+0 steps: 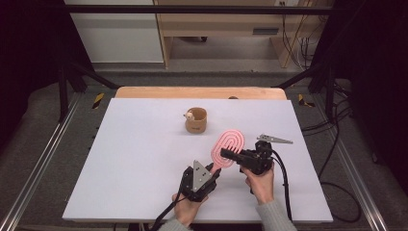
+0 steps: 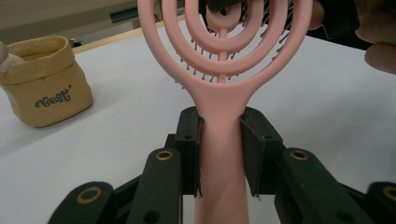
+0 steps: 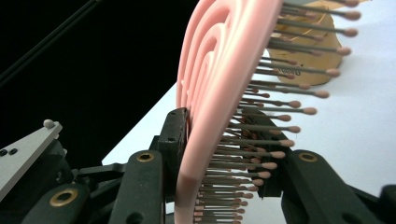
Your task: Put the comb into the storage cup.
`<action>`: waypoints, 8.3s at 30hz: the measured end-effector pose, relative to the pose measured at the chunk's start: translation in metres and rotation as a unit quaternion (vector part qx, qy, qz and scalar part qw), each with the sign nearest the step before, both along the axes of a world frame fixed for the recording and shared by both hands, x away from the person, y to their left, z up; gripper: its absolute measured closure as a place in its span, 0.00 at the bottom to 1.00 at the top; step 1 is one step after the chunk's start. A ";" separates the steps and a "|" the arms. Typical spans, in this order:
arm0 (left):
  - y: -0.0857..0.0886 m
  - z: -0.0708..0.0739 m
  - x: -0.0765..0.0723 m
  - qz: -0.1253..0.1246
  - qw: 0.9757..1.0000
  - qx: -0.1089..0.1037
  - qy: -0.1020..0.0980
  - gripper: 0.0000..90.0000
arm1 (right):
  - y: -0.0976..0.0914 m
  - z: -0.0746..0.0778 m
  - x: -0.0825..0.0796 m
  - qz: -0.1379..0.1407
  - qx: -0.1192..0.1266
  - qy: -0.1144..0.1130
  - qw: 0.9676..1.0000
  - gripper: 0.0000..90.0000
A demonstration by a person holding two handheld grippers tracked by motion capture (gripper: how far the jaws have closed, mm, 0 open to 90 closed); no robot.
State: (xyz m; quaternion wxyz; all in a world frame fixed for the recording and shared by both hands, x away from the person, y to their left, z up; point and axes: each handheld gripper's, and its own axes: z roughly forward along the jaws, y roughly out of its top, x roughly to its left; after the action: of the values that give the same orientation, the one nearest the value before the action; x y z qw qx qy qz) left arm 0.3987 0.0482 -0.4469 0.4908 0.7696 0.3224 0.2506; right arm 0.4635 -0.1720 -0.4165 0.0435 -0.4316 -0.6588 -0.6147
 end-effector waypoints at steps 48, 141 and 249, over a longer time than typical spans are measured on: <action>0.048 0.026 0.020 -0.036 0.996 -0.074 0.029 0.03 | -0.013 0.023 -0.010 -0.065 -0.051 -0.073 0.994 0.71; 0.243 -0.001 0.029 0.075 0.996 -0.051 0.011 0.03 | 0.023 0.109 0.037 -0.117 -0.147 -0.170 0.967 0.71; 0.246 -0.007 0.031 0.077 0.995 -0.052 0.024 0.03 | 0.107 0.108 0.157 -0.177 -0.213 -0.170 0.946 0.71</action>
State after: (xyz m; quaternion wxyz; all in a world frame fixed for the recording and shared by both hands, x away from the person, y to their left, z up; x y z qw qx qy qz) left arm 0.4298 0.2944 -0.4541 0.5013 0.7217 0.4052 0.2524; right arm 0.6205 -0.0654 -0.3086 -0.2719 -0.4295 -0.6846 -0.5224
